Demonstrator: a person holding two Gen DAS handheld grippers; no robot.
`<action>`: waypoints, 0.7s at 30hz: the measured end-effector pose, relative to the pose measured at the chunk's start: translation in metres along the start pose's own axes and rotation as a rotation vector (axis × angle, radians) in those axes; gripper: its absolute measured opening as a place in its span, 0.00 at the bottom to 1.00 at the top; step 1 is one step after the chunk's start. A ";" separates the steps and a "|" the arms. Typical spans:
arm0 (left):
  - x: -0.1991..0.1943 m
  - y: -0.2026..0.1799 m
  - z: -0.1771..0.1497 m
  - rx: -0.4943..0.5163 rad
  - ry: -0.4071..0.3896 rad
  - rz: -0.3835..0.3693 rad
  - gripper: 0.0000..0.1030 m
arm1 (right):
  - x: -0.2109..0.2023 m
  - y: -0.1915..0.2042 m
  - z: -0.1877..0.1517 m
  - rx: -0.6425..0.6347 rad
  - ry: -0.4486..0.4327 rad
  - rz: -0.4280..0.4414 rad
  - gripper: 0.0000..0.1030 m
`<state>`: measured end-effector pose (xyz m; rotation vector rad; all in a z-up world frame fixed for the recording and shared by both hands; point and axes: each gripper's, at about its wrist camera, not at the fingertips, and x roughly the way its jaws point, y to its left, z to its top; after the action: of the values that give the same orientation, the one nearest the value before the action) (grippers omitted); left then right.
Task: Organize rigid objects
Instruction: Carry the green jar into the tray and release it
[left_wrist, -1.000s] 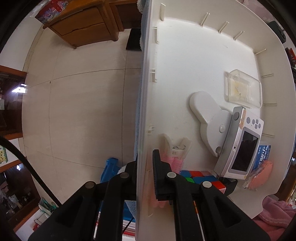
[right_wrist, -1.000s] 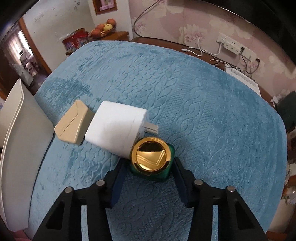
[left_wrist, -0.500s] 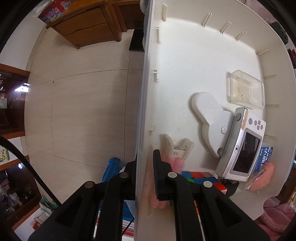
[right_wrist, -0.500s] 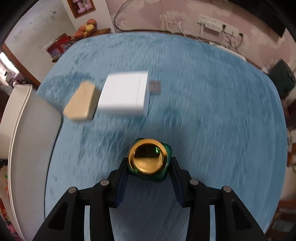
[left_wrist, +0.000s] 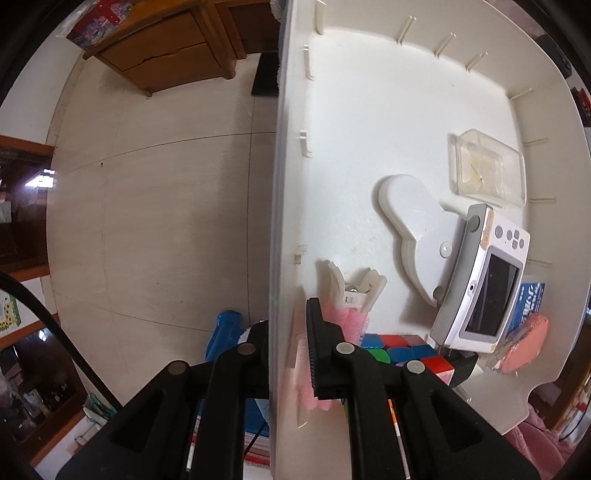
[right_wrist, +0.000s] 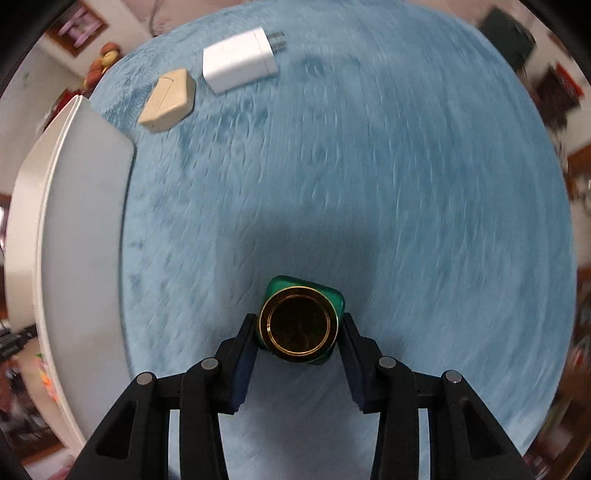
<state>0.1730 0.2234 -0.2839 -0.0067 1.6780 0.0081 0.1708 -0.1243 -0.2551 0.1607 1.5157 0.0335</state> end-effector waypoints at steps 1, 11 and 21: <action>0.000 0.001 0.000 0.003 0.004 -0.001 0.10 | -0.001 0.001 -0.006 0.028 0.009 0.017 0.42; 0.004 0.007 -0.013 0.046 0.047 -0.048 0.10 | -0.042 0.027 -0.061 0.220 -0.060 0.155 0.39; 0.006 0.009 -0.029 0.107 0.042 -0.065 0.10 | -0.091 0.067 -0.074 0.230 -0.166 0.206 0.39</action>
<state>0.1431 0.2322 -0.2863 0.0198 1.7177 -0.1314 0.0974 -0.0632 -0.1596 0.4922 1.3297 0.0102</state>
